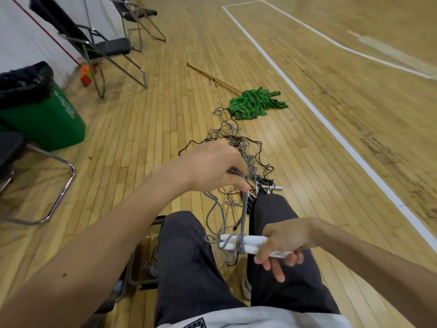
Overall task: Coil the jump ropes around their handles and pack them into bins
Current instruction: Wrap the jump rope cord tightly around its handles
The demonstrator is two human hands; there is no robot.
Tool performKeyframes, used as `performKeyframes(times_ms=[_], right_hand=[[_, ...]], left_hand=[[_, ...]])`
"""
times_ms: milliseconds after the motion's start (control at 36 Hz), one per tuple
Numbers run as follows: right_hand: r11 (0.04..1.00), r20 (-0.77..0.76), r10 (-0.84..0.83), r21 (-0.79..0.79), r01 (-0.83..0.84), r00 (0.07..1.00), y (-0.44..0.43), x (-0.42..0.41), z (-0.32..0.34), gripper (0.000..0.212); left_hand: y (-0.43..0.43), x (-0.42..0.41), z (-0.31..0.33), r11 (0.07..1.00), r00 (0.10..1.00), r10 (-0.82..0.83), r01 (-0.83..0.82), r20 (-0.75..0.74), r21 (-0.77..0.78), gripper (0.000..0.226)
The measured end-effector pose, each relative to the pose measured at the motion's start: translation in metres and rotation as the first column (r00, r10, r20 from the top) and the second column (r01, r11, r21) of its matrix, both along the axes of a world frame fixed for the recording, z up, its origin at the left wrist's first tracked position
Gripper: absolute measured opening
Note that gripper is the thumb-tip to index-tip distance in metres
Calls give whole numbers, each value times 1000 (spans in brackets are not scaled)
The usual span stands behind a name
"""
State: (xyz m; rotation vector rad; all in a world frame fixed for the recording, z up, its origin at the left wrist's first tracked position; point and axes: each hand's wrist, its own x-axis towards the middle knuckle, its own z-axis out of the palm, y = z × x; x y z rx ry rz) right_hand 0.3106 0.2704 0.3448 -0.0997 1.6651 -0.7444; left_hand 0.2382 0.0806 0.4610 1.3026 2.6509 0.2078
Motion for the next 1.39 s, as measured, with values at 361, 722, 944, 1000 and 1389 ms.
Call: performKeyframes(times_ms=[361, 722, 944, 1000, 1389], right_hand=[[985, -164, 137, -85, -153, 977, -15, 29, 38, 24], [863, -111, -42, -506, -20, 993, 0, 44, 64, 25], [746, -175, -337, -649, 149, 925, 23, 24, 70, 19], [735, -190, -420, -645, 209, 887, 27, 18, 67, 17], [590, -251, -791, -557, 585, 558, 32, -18, 22, 26]], left_hand=[[-15, -30, -48, 942, 857, 160, -281, 490, 183, 23], [-5, -21, -110, 783, 432, -91, -526, 897, 332, 12], [-16, -9, -165, 563, 369, 184, -799, 911, 210, 36], [-5, 7, -158, 632, 356, 30, -731, 934, 258, 43], [-1, 55, -145, 458, 412, 119, -830, 904, 318, 46]])
